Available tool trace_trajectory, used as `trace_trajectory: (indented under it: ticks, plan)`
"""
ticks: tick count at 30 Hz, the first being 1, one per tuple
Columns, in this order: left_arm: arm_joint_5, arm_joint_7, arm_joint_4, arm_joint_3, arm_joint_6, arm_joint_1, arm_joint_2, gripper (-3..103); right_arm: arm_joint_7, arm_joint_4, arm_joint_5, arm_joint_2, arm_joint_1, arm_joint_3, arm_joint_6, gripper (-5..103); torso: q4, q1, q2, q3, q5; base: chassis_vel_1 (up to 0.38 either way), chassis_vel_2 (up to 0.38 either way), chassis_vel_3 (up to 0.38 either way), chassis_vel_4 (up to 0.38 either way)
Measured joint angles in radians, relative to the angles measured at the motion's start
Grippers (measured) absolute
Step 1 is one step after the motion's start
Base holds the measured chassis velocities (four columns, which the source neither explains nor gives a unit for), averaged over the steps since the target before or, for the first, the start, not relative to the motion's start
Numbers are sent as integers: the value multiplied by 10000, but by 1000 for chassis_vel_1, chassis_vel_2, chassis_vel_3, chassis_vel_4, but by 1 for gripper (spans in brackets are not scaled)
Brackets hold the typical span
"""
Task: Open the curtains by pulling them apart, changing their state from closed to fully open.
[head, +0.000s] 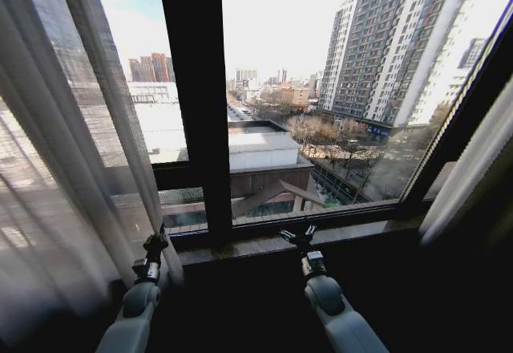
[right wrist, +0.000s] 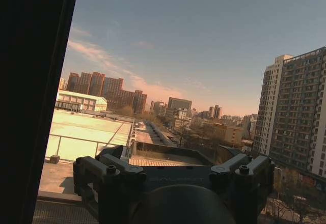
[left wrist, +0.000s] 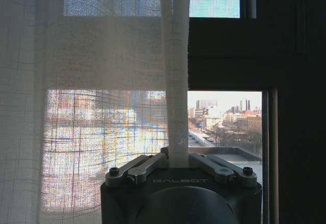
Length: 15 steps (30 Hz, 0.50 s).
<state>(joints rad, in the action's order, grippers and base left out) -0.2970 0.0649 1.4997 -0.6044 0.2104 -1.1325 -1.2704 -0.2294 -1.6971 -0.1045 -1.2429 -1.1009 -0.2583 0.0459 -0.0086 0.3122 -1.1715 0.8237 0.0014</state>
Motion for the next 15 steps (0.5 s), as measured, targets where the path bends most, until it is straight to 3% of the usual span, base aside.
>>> trace_trajectory:
  ticks: [15]
  plan:
    - [-89, 95, 547, -238, 85, -604, 13, 0, 0, 1, 0, 0, 0, -1, 0, 100, -2, 0, 0, 0, 1, 16, 16, -15, -16]
